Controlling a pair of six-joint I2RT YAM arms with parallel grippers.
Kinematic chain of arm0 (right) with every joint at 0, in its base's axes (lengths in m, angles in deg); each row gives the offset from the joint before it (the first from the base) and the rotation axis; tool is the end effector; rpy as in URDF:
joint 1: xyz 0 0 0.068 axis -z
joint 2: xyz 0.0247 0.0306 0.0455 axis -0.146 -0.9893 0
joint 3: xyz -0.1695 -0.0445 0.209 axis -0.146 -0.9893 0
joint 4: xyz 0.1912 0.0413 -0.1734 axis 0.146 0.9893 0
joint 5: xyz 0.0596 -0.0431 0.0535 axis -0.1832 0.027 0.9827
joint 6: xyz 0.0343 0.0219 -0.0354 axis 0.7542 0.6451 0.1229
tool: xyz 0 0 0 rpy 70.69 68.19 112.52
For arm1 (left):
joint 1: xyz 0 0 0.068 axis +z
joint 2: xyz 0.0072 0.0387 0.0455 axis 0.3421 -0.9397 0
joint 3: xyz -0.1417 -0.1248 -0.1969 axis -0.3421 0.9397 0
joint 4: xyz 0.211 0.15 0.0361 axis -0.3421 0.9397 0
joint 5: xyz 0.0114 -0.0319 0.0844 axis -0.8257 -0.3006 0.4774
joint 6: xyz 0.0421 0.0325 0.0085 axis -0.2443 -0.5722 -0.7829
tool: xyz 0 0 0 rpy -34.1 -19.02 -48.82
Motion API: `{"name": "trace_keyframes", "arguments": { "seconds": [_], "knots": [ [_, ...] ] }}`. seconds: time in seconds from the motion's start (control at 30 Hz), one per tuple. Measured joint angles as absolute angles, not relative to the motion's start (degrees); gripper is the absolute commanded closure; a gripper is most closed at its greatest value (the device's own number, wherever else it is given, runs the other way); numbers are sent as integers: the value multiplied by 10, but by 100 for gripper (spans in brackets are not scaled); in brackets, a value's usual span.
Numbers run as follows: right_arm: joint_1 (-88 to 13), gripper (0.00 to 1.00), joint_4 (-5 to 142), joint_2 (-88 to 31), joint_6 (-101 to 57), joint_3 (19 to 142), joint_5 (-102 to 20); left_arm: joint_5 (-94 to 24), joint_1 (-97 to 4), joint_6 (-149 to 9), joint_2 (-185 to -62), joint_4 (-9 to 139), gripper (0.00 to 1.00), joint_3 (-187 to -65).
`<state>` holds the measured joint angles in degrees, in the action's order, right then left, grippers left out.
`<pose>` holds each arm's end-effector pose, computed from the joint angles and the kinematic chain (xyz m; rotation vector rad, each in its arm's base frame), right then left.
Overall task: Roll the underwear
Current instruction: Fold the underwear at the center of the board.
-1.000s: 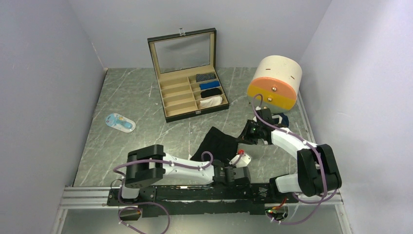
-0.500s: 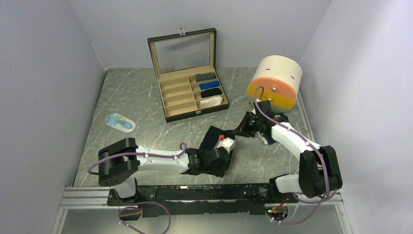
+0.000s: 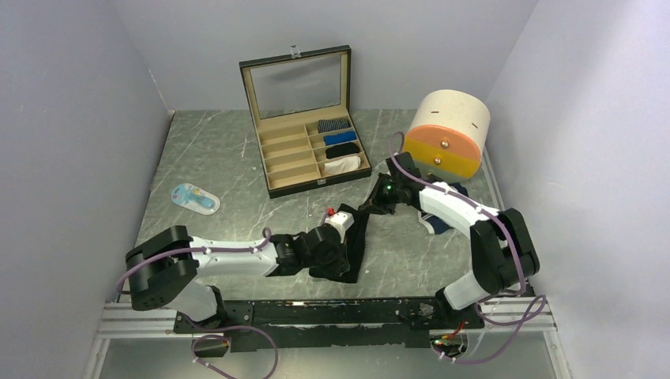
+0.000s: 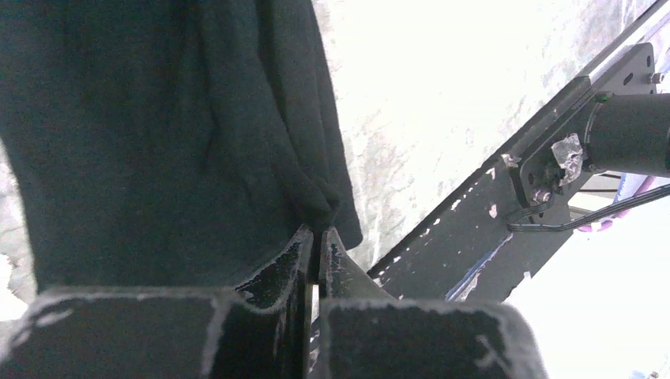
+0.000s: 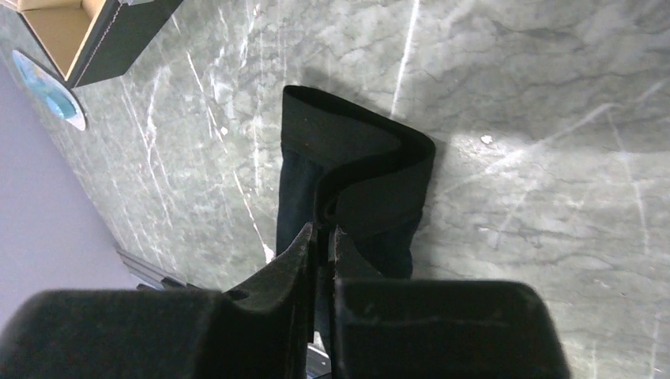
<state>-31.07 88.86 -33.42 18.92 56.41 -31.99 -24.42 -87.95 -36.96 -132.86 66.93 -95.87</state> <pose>0.2717 0.1244 0.1998 0.4629 2.6559 0.8043 0.1131 -0.2749 0.1811 0.4791 2.4567 -0.8867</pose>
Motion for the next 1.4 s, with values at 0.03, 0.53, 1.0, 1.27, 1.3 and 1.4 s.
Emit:
{"name": "trace_keyframes", "arguments": {
  "seconds": [0.03,0.53,1.0,1.27,1.3,1.4],
  "knots": [
    [-318,94,888,-342,193,572,-324,-247,-873,-369,-1322,668,95,-952],
    [-374,94,889,-456,227,657,-370,-291,-768,-393,-1248,715,95,-910],
    [-382,93,893,-518,225,697,-380,-280,-744,-423,-1225,779,95,-897],
    [-384,78,896,-537,214,712,-378,-276,-744,-432,-1235,783,95,-895],
    [-384,76,897,-540,212,715,-377,-276,-744,-432,-1238,782,95,-894],
    [-384,73,898,-545,203,721,-375,-276,-744,-432,-1246,780,95,-893]
  ]
}}
